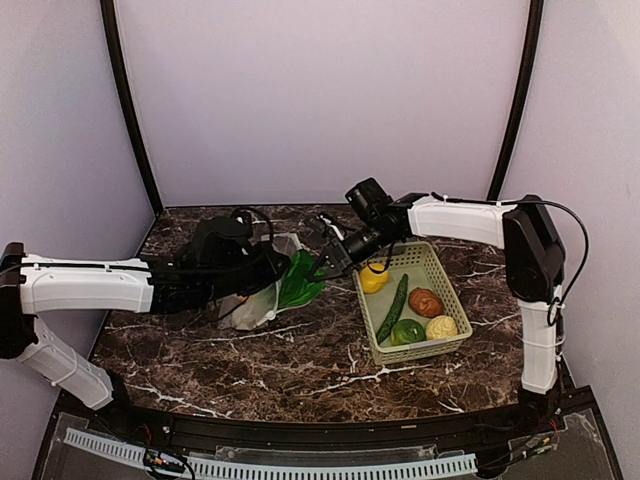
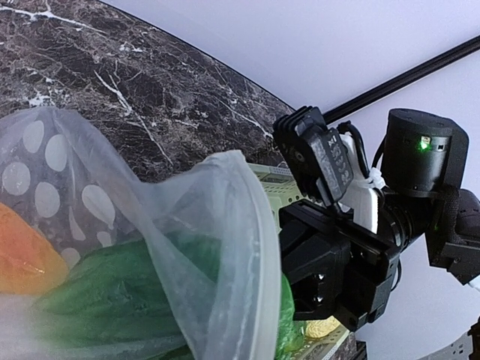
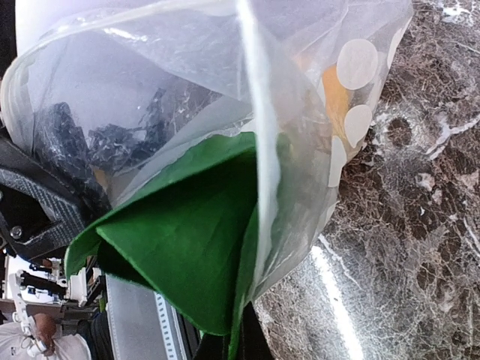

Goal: Place the food in the zip-top bag and seal the zipper
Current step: Adjust the fake vegetable in the zipper food storage bag.

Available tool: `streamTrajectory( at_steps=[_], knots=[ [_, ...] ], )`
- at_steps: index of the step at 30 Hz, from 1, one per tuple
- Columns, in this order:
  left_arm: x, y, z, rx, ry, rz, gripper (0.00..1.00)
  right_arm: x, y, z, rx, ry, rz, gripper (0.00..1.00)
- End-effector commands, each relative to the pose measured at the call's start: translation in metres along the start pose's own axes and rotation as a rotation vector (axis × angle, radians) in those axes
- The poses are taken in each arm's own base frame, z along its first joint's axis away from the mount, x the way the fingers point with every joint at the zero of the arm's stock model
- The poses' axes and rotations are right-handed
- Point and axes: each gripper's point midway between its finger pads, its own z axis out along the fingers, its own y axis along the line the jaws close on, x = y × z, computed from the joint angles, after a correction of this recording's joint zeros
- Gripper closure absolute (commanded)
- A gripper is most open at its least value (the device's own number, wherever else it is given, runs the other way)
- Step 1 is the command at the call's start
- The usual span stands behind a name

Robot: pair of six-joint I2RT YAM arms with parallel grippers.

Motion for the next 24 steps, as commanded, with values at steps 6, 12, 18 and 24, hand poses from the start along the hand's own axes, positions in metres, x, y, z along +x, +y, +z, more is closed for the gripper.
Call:
streamTrajectory(
  at_steps=[6, 12, 18, 24],
  knots=[
    [-0.01, -0.032, -0.015, 0.011, 0.073, 0.115, 0.73, -0.031, 0.049, -0.052, 0.081, -0.099, -0.177, 1.0],
    [-0.011, -0.009, -0.013, -0.213, 0.15, 0.247, 0.74, -0.031, 0.069, -0.074, 0.135, -0.138, -0.225, 1.0],
    [-0.002, 0.018, 0.005, -0.415, 0.24, 0.387, 0.96, -0.038, 0.06, -0.068, 0.142, -0.138, -0.185, 0.9],
    [0.011, 0.028, 0.037, -0.587, 0.383, 0.509, 0.99, -0.088, -0.002, -0.064, 0.297, -0.197, -0.143, 0.93]
  ],
)
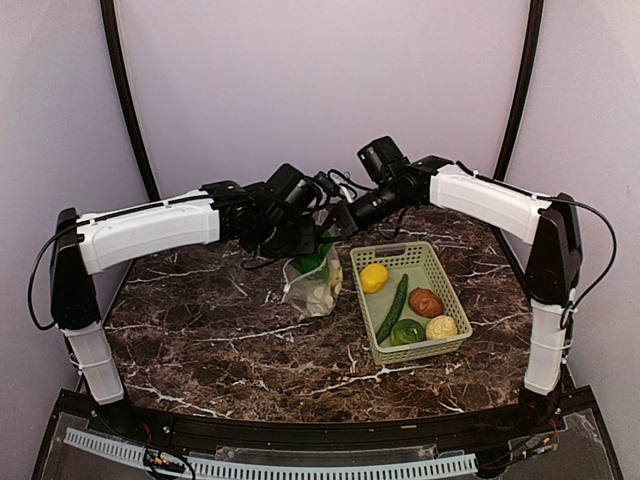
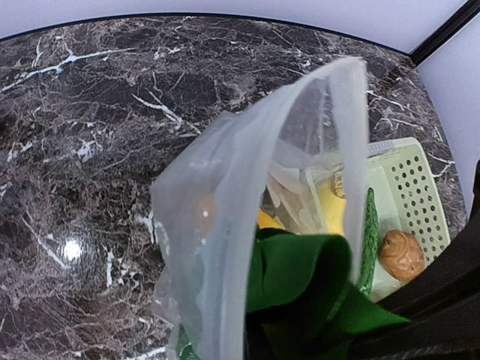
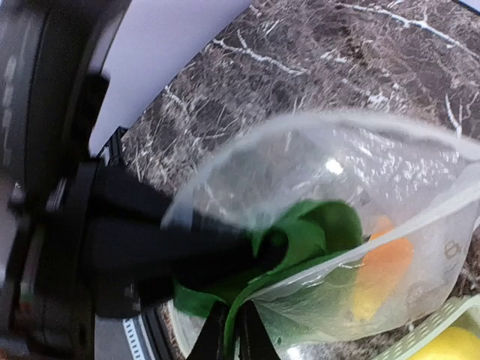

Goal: Place the food in the zip-top bag and seal the zipper
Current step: Adjust the fake vegetable in the zipper food storage bag, then pass from the left arm to the right

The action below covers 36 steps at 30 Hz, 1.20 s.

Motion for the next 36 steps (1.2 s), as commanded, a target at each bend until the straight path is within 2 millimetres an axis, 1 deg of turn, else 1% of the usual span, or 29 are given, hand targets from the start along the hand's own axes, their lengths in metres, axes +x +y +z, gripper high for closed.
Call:
streamTrajectory(
  at_steps=[1, 2, 3, 4, 5, 6, 7, 8, 9, 10, 11, 12, 14, 17, 19, 21, 23, 26, 27, 29, 31, 32, 33, 34, 36],
  knots=[
    [0.043, 0.026, 0.015, -0.172, 0.201, 0.156, 0.99, -0.044, -0.048, 0.013, 0.105, -0.067, 0.001, 0.86],
    [0.042, 0.024, 0.017, -0.164, 0.186, 0.133, 0.99, -0.048, -0.053, 0.013, 0.118, -0.067, -0.007, 0.78],
    [0.038, 0.023, 0.011, -0.15, 0.165, 0.113, 0.99, -0.05, -0.054, 0.01, 0.124, -0.071, -0.015, 0.72],
    [0.038, 0.024, 0.014, -0.144, 0.14, 0.084, 0.99, -0.051, -0.052, 0.006, 0.122, -0.076, -0.021, 0.67],
    [0.029, 0.022, 0.003, -0.117, 0.099, 0.055, 0.99, -0.05, -0.049, 0.0, 0.111, -0.08, -0.023, 0.62],
    [0.03, 0.025, 0.007, -0.108, 0.068, 0.028, 0.99, -0.051, -0.043, -0.008, 0.102, -0.089, -0.03, 0.58],
    [0.019, 0.023, -0.007, -0.071, 0.019, -0.004, 0.99, -0.052, -0.038, -0.017, 0.098, -0.103, -0.038, 0.53],
    [0.02, 0.027, -0.004, -0.059, -0.017, -0.032, 0.99, -0.052, -0.034, -0.027, 0.101, -0.118, -0.046, 0.49],
    [0.011, 0.028, -0.016, -0.03, -0.059, -0.06, 0.99, -0.054, -0.029, -0.038, 0.104, -0.137, -0.057, 0.45],
    [0.012, 0.031, -0.015, -0.021, -0.089, -0.087, 0.99, -0.053, -0.026, -0.047, 0.107, -0.152, -0.063, 0.4],
    [0.006, 0.034, -0.022, -0.007, -0.114, -0.112, 0.99, -0.05, -0.022, -0.053, 0.108, -0.158, -0.065, 0.37],
    [0.005, 0.04, -0.022, -0.003, -0.128, -0.148, 0.99, -0.049, -0.018, -0.057, 0.104, -0.166, -0.069, 0.35],
    [0.004, 0.042, -0.022, 0.008, -0.136, -0.176, 0.99, -0.041, -0.01, -0.057, 0.063, -0.159, -0.054, 0.34],
    [0.004, 0.036, -0.02, 0.043, -0.132, -0.203, 0.99, -0.021, -0.008, -0.044, 0.015, -0.121, -0.008, 0.31],
    [0.004, 0.032, -0.018, 0.062, -0.125, -0.209, 0.99, -0.007, -0.008, -0.03, -0.003, -0.082, 0.002, 0.33],
    [0.003, 0.028, -0.016, 0.076, -0.122, -0.211, 0.99, -0.001, -0.009, -0.02, -0.016, -0.057, 0.014, 0.37],
    [0.003, 0.025, -0.016, 0.09, -0.119, -0.209, 0.99, -0.001, -0.012, -0.014, -0.014, -0.051, 0.025, 0.37],
    [0.003, 0.023, -0.015, 0.104, -0.116, -0.209, 0.99, -0.008, -0.018, -0.008, 0.011, -0.05, 0.026, 0.37],
    [0.003, 0.02, -0.016, 0.12, -0.119, -0.207, 0.99, -0.012, -0.021, -0.007, 0.036, -0.052, 0.022, 0.39],
    [0.001, 0.015, -0.017, 0.152, -0.125, -0.204, 0.99, -0.013, -0.033, -0.002, 0.087, -0.044, 0.035, 0.49],
    [-0.001, 0.011, -0.02, 0.177, -0.133, -0.201, 0.96, -0.013, -0.037, 0.0, 0.101, -0.039, 0.054, 0.73],
    [-0.002, 0.008, -0.021, 0.192, -0.132, -0.2, 0.92, -0.013, -0.035, -0.002, 0.098, -0.043, 0.059, 0.84],
    [-0.003, 0.007, -0.024, 0.2, -0.135, -0.195, 0.89, -0.014, -0.031, -0.005, 0.088, -0.048, 0.063, 0.9],
    [-0.004, 0.004, -0.027, 0.214, -0.128, -0.192, 0.83, -0.016, -0.024, -0.01, 0.074, -0.056, 0.063, 0.95],
    [-0.009, -0.005, -0.041, 0.267, -0.121, -0.189, 0.77, -0.022, -0.002, -0.026, 0.035, -0.084, 0.058, 0.99]
  ],
)
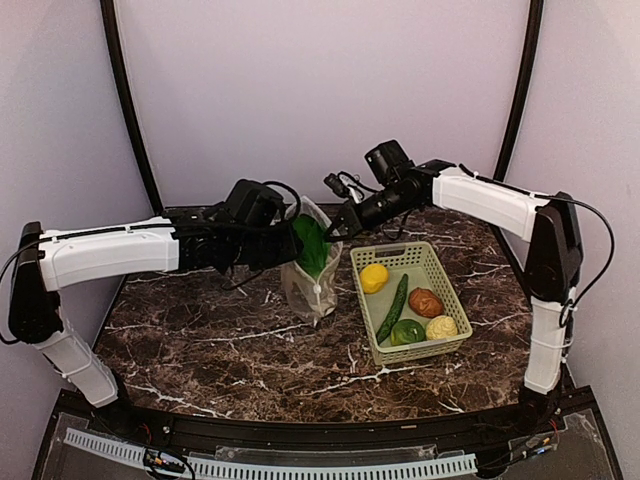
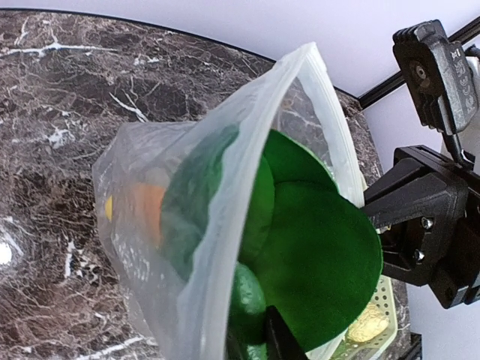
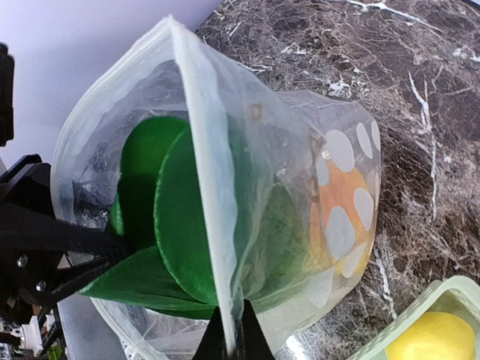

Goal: Place the food in the zip-top bag and seal the zipper
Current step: Pass from the left arm to the right

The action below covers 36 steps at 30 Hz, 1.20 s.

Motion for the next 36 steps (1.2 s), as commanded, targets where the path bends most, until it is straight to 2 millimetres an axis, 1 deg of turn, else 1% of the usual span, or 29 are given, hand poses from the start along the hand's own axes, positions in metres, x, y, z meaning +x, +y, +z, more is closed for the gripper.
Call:
streamTrajectory(
  at_steps=[1, 2, 3, 4, 5, 6, 8, 9, 10, 11, 13, 15, 18, 21, 23, 24, 25, 26, 27, 28, 29, 30, 33, 34, 36],
  knots=[
    [-0.01, -0.024, -0.026, 0.119, 0.014, 0.002, 0.75, -0.018, 0.043, -0.037, -0.05, -0.081, -0.036, 1.0],
    [-0.009, -0.024, -0.029, 0.118, 0.029, 0.001, 0.7, -0.02, 0.047, -0.044, -0.045, -0.101, -0.042, 1.0],
    [-0.008, -0.023, -0.031, 0.114, 0.036, 0.0, 0.67, -0.021, 0.047, -0.046, -0.042, -0.11, -0.042, 1.0],
    [-0.003, -0.015, -0.029, 0.079, 0.055, 0.008, 0.65, -0.019, 0.046, -0.044, -0.05, -0.105, -0.037, 1.0],
    [0.001, -0.01, -0.026, 0.051, 0.066, 0.015, 0.66, -0.016, 0.042, -0.039, -0.056, -0.091, -0.021, 1.0],
    [0.008, 0.002, -0.021, -0.01, 0.089, 0.022, 0.72, -0.013, 0.036, -0.034, -0.063, -0.076, 0.004, 1.0],
    [0.016, 0.013, -0.015, -0.068, 0.122, 0.025, 0.8, -0.009, 0.031, -0.025, -0.077, -0.058, 0.036, 1.0],
    [0.019, 0.012, -0.014, -0.066, 0.136, 0.026, 0.86, -0.008, 0.03, -0.023, -0.08, -0.057, 0.038, 0.99],
    [0.021, 0.012, -0.013, -0.067, 0.145, 0.022, 0.89, -0.009, 0.029, -0.022, -0.079, -0.058, 0.036, 0.94],
    [0.021, 0.01, -0.013, -0.061, 0.148, 0.019, 0.94, -0.009, 0.028, -0.021, -0.08, -0.056, 0.032, 0.88],
    [0.017, 0.008, -0.017, -0.053, 0.135, 0.011, 0.99, -0.009, 0.028, -0.02, -0.097, -0.047, 0.026, 0.77],
    [0.009, 0.005, -0.022, -0.043, 0.108, 0.008, 0.99, -0.008, 0.029, -0.02, -0.101, -0.046, 0.02, 0.67],
    [0.0, 0.006, -0.028, -0.042, 0.068, 0.018, 0.99, -0.006, 0.026, -0.021, -0.086, -0.044, 0.018, 0.64],
    [0.0, 0.007, -0.026, -0.043, 0.061, 0.026, 0.99, -0.001, 0.021, -0.016, -0.077, -0.031, 0.023, 0.67],
    [0.001, 0.002, -0.024, -0.024, 0.068, 0.027, 0.99, 0.0, 0.018, -0.013, -0.073, -0.025, 0.024, 0.75],
    [0.002, 0.001, -0.022, -0.019, 0.072, 0.027, 0.98, 0.0, 0.016, -0.013, -0.065, -0.025, 0.024, 0.81],
    [0.003, -0.003, -0.021, 0.002, 0.074, 0.031, 0.93, -0.001, 0.014, -0.013, -0.054, -0.027, 0.023, 0.86],
    [0.002, -0.006, -0.021, 0.015, 0.072, 0.031, 0.84, -0.002, 0.014, -0.013, -0.05, -0.028, 0.02, 0.91],
    [0.0, -0.011, -0.022, 0.037, 0.068, 0.033, 0.8, -0.003, 0.015, -0.013, -0.049, -0.028, 0.017, 0.97],
    [-0.001, -0.012, -0.022, 0.044, 0.067, 0.033, 0.75, -0.005, 0.017, -0.015, -0.054, -0.032, 0.016, 1.0],
    [-0.002, -0.012, -0.024, 0.043, 0.061, 0.031, 0.73, -0.009, 0.02, -0.018, -0.064, -0.038, 0.017, 1.0],
    [-0.003, -0.007, -0.026, 0.019, 0.056, 0.028, 0.71, -0.013, 0.027, -0.023, -0.075, -0.052, 0.009, 1.0],
    [-0.006, 0.004, -0.035, -0.026, 0.043, -0.008, 0.7, -0.025, 0.041, -0.038, -0.087, -0.094, -0.016, 1.0],
    [-0.004, 0.011, -0.036, -0.059, 0.052, -0.019, 0.7, -0.028, 0.044, -0.04, -0.09, -0.101, -0.021, 1.0],
    [-0.002, 0.019, -0.039, -0.097, 0.062, -0.021, 0.7, -0.028, 0.045, -0.04, -0.1, -0.1, -0.016, 1.0]
  ],
)
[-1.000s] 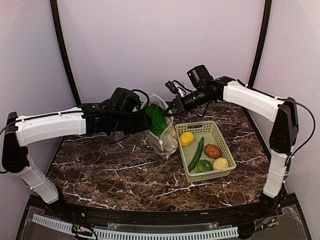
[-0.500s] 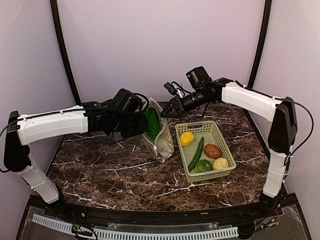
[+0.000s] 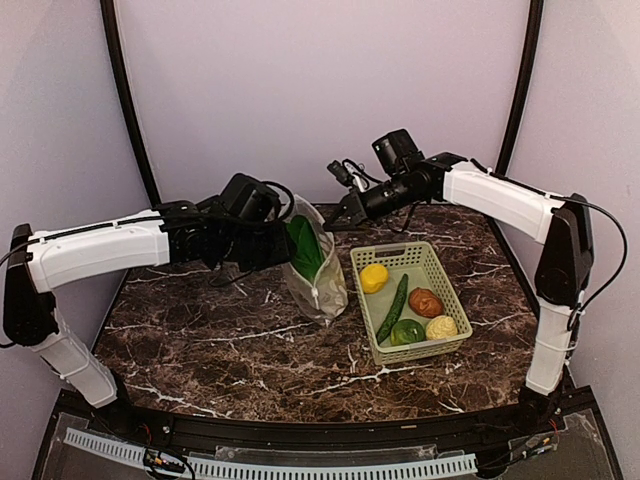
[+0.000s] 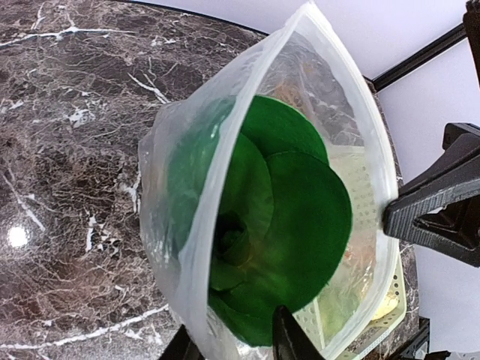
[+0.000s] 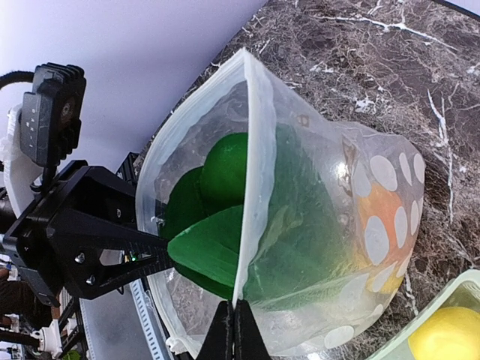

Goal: Place the food in the zip-top bag and seal the zipper
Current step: Pass from the left arm to the right

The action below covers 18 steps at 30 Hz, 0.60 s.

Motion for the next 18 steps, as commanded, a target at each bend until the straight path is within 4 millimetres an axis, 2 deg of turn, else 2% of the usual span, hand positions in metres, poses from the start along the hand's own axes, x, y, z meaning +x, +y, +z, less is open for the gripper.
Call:
streamTrajectory(
  at_steps=[1, 3, 6, 7, 9, 13, 18],
  knots=[
    [-0.005, 0.015, -0.021, -0.066, -0.009, -0.032, 0.7, -0.019, 0.019, -0.013, -0.042, -0.053, -0.029, 1.0],
    [-0.001, 0.016, -0.021, -0.068, 0.01, -0.036, 0.7, -0.018, 0.019, -0.01, -0.059, -0.046, -0.016, 1.0],
    [0.003, 0.006, -0.02, -0.025, 0.046, -0.037, 0.66, -0.016, 0.016, -0.006, -0.069, -0.037, -0.004, 1.0],
    [0.006, 0.003, -0.02, -0.02, 0.054, -0.032, 0.58, -0.016, 0.016, -0.005, -0.073, -0.036, -0.003, 1.0],
    [0.008, 0.0, -0.022, -0.024, 0.059, -0.022, 0.53, -0.016, 0.016, -0.004, -0.078, -0.033, 0.002, 1.0],
    [0.01, 0.01, -0.031, -0.081, 0.046, -0.036, 0.54, -0.018, 0.018, -0.005, -0.087, -0.038, 0.003, 1.0],
    [0.013, -0.005, -0.037, -0.024, 0.044, -0.027, 0.53, -0.02, 0.017, -0.004, -0.083, -0.043, 0.002, 1.0]
  ],
)
